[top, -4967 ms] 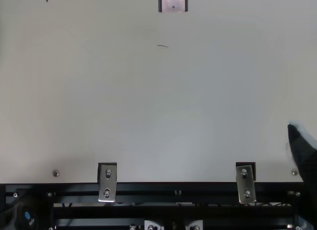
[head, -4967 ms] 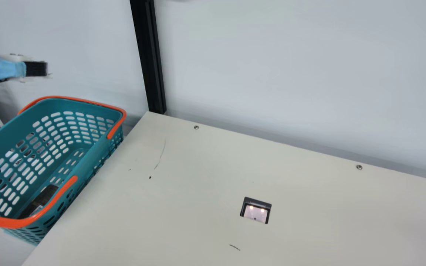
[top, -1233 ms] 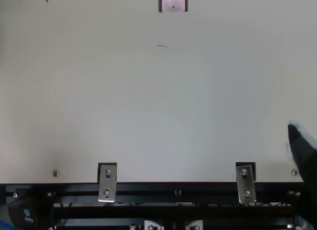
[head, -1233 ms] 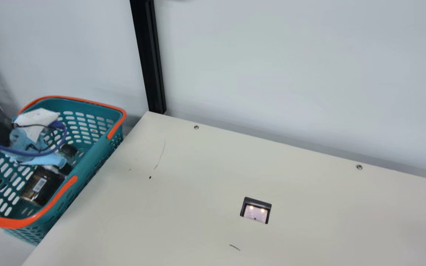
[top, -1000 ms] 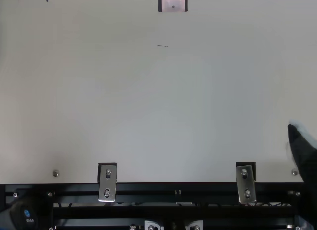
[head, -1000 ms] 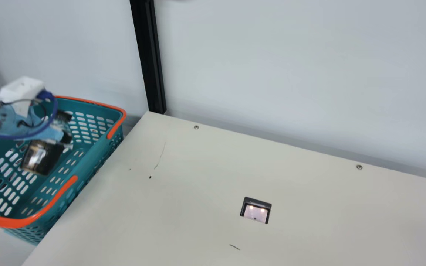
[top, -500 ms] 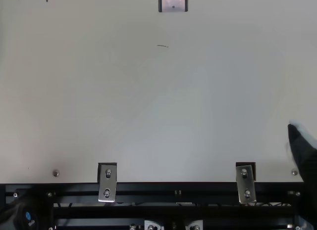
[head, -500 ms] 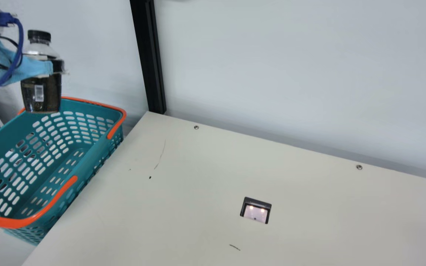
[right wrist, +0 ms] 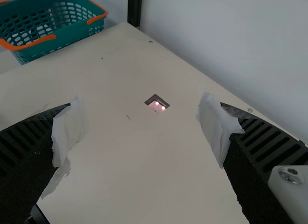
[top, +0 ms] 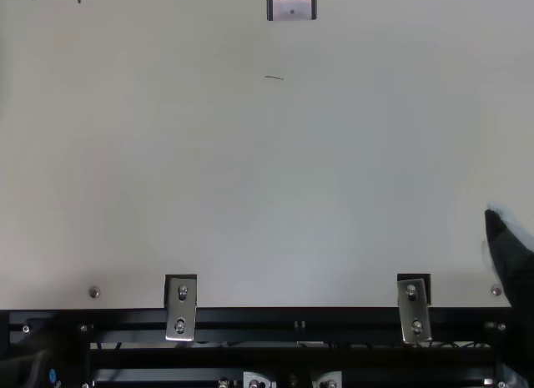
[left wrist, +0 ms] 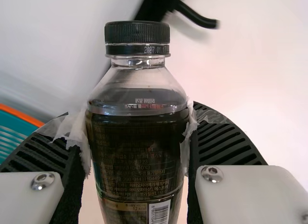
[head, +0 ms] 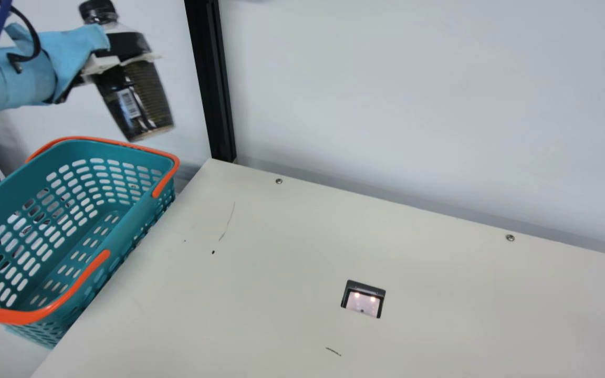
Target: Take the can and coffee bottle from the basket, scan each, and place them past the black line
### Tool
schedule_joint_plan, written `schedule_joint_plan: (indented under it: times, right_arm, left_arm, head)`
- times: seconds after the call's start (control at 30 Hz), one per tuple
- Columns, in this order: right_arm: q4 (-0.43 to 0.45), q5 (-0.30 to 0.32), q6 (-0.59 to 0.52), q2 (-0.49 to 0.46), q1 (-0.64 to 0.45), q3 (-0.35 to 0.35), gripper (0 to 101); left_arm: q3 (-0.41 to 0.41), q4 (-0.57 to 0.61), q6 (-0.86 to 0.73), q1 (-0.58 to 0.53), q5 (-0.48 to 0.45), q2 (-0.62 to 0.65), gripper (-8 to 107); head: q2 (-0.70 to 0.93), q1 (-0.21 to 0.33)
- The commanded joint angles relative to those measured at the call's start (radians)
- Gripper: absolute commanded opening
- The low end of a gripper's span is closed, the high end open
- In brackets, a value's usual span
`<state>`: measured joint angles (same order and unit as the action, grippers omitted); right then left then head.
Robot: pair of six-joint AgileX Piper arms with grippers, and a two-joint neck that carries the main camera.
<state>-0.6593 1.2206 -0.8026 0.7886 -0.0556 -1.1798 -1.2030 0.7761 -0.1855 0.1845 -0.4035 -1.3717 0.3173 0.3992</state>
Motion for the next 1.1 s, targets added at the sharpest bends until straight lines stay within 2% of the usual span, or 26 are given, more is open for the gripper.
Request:
schedule_joint_plan:
  times: [0.0,0.1,0.13,0.23,0.73,1.07]
  right_arm:
    - [0.000,0.000,0.000,0.000,0.000,0.000,101]
    - [0.000,0.000,0.000,0.000,0.000,0.000,101]
    - [0.000,0.000,0.000,0.000,0.000,0.000,101]
    - [0.000,0.000,0.000,0.000,0.000,0.000,101]
    - [0.000,0.000,0.000,0.000,0.000,0.000,101]
    - [0.000,0.000,0.000,0.000,0.000,0.000,101]
  left_arm:
    - [0.007,0.012,0.080,-0.058,-0.010,0.018,10]
    - [0.015,-0.040,0.100,-0.116,0.022,0.038,10]
    - [0.014,0.008,0.084,-0.077,0.002,0.032,10]
    - [0.014,-0.016,0.100,-0.115,0.021,0.037,10]
    - [0.020,-0.017,0.122,-0.122,0.023,0.044,10]
    - [0.147,0.046,0.298,-0.262,0.128,0.127,10]
  head:
    - [-0.008,0.037]
    - [-0.008,0.037]
    - [-0.008,0.037]
    - [-0.008,0.037]
    - [-0.008,0.037]
    - [-0.008,0.037]
